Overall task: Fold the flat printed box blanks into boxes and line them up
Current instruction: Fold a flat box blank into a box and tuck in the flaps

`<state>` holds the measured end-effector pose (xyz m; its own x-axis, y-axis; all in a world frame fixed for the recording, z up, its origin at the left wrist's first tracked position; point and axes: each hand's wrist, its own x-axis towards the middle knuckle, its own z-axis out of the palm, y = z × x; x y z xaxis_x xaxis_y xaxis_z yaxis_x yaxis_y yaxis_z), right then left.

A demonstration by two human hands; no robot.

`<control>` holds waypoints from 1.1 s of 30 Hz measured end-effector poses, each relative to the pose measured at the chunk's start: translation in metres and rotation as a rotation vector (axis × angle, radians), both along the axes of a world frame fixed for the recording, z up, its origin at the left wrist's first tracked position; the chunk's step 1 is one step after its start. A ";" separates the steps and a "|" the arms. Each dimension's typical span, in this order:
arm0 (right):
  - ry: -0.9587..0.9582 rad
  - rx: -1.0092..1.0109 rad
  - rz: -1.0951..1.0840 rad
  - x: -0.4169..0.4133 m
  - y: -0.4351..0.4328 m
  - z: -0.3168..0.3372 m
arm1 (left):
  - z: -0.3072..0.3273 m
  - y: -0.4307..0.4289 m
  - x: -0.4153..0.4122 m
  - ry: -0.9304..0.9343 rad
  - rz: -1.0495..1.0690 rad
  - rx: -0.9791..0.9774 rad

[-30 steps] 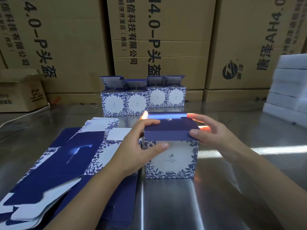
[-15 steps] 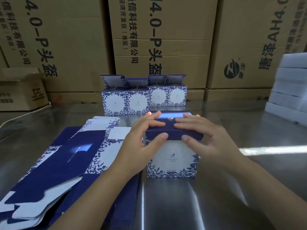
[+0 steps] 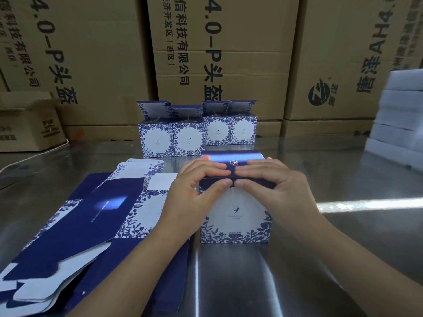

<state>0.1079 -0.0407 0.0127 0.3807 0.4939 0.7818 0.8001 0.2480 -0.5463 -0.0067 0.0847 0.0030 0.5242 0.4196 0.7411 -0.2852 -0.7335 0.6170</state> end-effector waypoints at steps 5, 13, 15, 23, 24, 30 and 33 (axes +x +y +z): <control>-0.008 -0.061 0.007 0.000 -0.002 0.004 | 0.001 0.000 -0.001 -0.011 0.004 0.039; 0.157 -0.185 0.175 0.013 -0.014 0.015 | 0.014 0.011 -0.013 0.100 -0.105 0.017; 0.160 -0.151 0.169 0.011 -0.013 0.013 | 0.013 0.011 -0.011 0.088 -0.092 0.016; 0.177 -0.128 0.149 0.010 -0.010 0.013 | 0.010 0.010 -0.008 0.059 -0.065 0.014; 0.176 -0.147 0.152 0.011 -0.010 0.014 | 0.011 0.011 -0.009 0.068 -0.075 0.021; 0.171 -0.189 0.207 0.022 -0.020 0.016 | 0.013 0.022 -0.017 0.068 -0.181 -0.123; 0.209 -0.187 0.236 0.027 -0.025 0.016 | 0.012 0.022 -0.017 0.067 -0.182 -0.136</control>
